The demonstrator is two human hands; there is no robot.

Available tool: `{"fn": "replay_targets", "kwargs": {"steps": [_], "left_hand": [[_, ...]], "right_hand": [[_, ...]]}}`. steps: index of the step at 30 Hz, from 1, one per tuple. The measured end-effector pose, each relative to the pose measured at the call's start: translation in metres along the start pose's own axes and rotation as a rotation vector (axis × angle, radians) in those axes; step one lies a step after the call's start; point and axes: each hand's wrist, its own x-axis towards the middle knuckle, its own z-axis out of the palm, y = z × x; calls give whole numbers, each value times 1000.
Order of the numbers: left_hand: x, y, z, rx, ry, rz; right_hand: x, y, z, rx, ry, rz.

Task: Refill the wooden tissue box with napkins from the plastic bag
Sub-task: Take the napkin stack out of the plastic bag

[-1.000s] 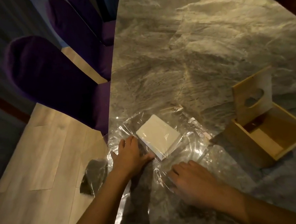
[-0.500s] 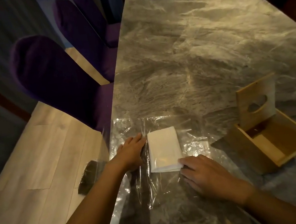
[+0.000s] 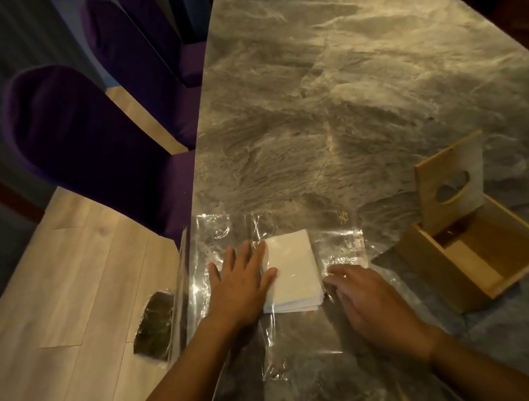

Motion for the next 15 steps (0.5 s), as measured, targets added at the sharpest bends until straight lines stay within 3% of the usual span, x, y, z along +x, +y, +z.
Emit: {"fn": "replay_targets", "kwargs": {"steps": [3, 7, 15], "left_hand": [[0, -5, 6, -17, 33, -8], [-2, -9, 13, 35, 74, 7], [-2, -7, 17, 70, 106, -4]], "right_hand": [[18, 10, -1, 156, 43, 293], [42, 23, -2, 285, 77, 526], [60, 27, 2, 146, 18, 619]]}}
